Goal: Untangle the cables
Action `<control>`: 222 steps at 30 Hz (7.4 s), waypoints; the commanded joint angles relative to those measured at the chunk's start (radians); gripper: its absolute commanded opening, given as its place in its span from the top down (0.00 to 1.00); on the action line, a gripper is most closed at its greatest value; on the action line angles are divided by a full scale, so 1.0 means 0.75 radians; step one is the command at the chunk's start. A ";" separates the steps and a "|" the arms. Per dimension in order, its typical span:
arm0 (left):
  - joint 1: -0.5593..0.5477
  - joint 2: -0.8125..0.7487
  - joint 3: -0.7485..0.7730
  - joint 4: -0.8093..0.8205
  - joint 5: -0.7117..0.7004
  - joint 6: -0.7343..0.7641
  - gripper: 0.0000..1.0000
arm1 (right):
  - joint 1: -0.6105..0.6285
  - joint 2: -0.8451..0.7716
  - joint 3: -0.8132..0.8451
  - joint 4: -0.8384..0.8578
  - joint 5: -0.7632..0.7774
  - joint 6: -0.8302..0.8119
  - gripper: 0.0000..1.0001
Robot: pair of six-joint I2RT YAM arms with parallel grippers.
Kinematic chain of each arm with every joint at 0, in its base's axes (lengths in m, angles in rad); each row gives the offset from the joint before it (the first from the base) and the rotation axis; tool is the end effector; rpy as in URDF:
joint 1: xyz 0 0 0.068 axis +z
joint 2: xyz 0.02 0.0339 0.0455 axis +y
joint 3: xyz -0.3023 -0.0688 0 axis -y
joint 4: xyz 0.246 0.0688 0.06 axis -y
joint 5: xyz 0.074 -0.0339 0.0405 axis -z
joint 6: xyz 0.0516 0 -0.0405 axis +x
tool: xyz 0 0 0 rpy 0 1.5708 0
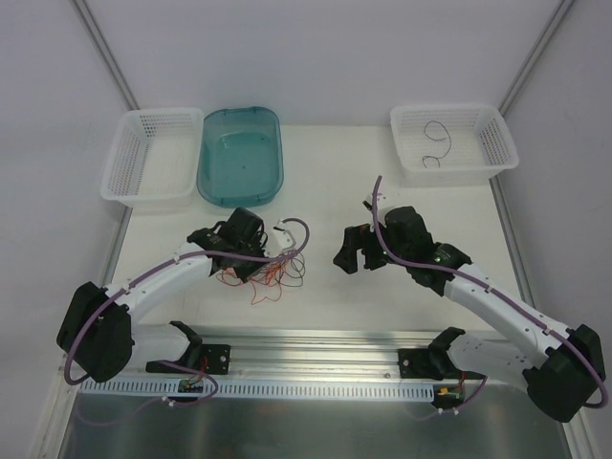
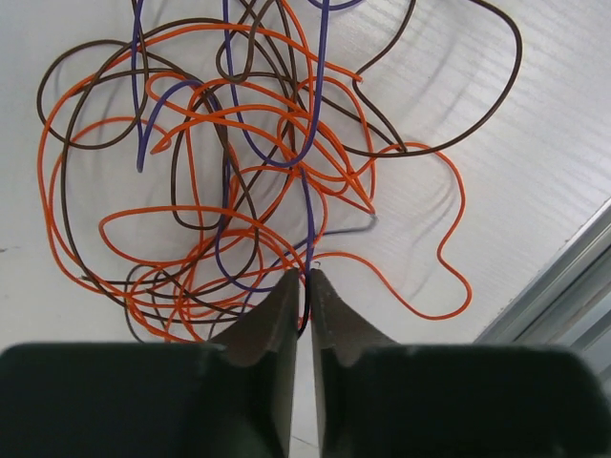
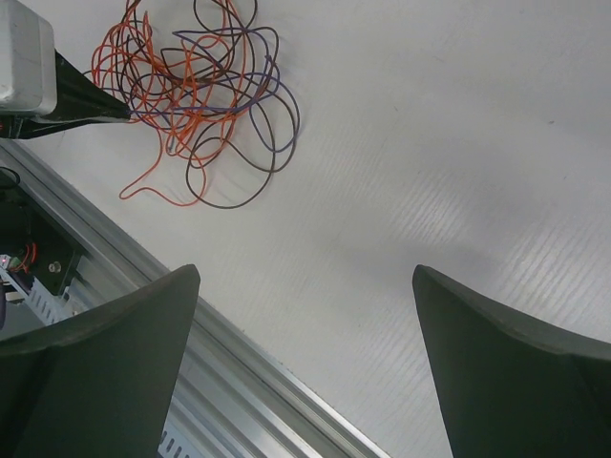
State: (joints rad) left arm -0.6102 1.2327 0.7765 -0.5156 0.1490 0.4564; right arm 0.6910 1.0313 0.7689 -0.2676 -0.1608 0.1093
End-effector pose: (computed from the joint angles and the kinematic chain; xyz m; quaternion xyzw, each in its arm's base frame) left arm 0.1902 -0.1424 0.2409 0.5033 0.8094 -0.0935 0.2879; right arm 0.1686 0.1502 0.3038 -0.2863 0.8170 0.2572 0.4293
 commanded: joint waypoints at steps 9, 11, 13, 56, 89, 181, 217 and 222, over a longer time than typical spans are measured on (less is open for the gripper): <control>-0.039 -0.097 0.277 -0.026 0.222 -0.246 1.00 | 0.017 0.006 -0.005 0.083 -0.045 0.036 0.01; -0.070 -0.077 0.349 -0.024 0.225 -0.362 1.00 | 0.017 -0.007 -0.011 0.091 -0.049 0.040 0.01; -0.131 -0.044 0.447 -0.024 0.211 -0.424 1.00 | 0.015 -0.027 -0.021 0.105 -0.043 0.051 0.01; -0.277 -0.210 0.546 0.303 -0.111 -1.196 1.00 | 0.167 0.474 -0.180 1.179 -0.246 -0.011 0.34; -0.244 -0.478 -0.156 0.703 -0.115 -1.185 0.01 | 0.095 0.126 0.370 0.167 -0.262 0.042 0.99; 0.312 -0.431 -0.369 0.420 -0.473 -1.331 1.00 | -0.639 0.030 0.075 -0.316 0.186 0.022 0.88; 0.265 -0.582 -0.150 0.186 -0.115 -1.232 1.00 | 0.120 0.956 0.509 0.551 -0.399 -0.500 0.23; 0.263 -0.617 -0.148 0.166 -0.090 -1.230 1.00 | 0.126 1.110 0.593 0.600 -0.477 -0.483 0.23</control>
State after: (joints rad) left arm -0.4007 0.7944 0.6273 -0.3725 0.0448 -0.4786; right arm 0.7795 1.8297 1.1595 0.0902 -0.4454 -0.2523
